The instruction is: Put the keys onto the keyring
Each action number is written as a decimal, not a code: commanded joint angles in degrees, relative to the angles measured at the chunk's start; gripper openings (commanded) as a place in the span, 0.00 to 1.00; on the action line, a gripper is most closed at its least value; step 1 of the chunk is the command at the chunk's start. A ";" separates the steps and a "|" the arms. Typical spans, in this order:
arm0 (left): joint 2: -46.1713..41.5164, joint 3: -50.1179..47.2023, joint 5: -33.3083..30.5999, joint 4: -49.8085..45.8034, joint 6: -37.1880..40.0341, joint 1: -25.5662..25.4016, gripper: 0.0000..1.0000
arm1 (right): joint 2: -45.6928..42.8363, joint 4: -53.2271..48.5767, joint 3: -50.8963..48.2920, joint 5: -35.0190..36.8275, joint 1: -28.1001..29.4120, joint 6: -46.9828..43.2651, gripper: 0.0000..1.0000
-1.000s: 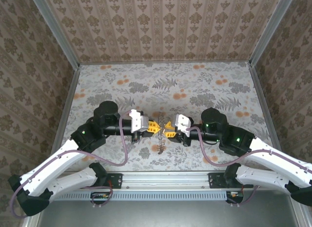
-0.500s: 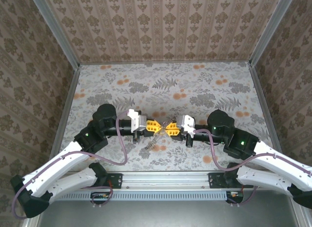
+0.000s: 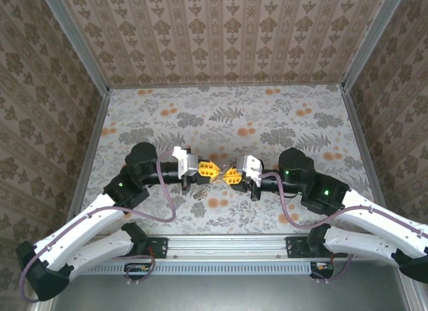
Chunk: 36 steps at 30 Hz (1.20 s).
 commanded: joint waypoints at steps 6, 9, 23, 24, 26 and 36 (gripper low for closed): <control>-2.05 0.22 3.59 6.58 -1.74 -0.49 0.00 | 1.95 -1.91 2.06 5.04 0.21 1.42 0.21; -1.94 0.18 3.48 6.15 -1.55 -0.34 0.00 | -0.01 -0.97 1.45 5.54 0.26 1.47 0.27; -1.25 1.04 4.17 3.53 -0.54 0.03 0.00 | -5.99 3.01 0.04 2.35 0.26 1.20 0.32; -1.19 1.06 4.18 3.58 -0.54 0.01 0.00 | -5.44 3.10 0.10 1.36 0.24 1.17 0.32; -0.94 1.10 4.23 3.60 -0.53 0.02 0.00 | -4.18 3.29 0.60 -0.54 0.21 1.31 0.31; -0.79 0.91 4.96 3.68 -0.63 0.04 0.00 | -0.86 7.48 0.16 -1.59 0.21 2.12 0.29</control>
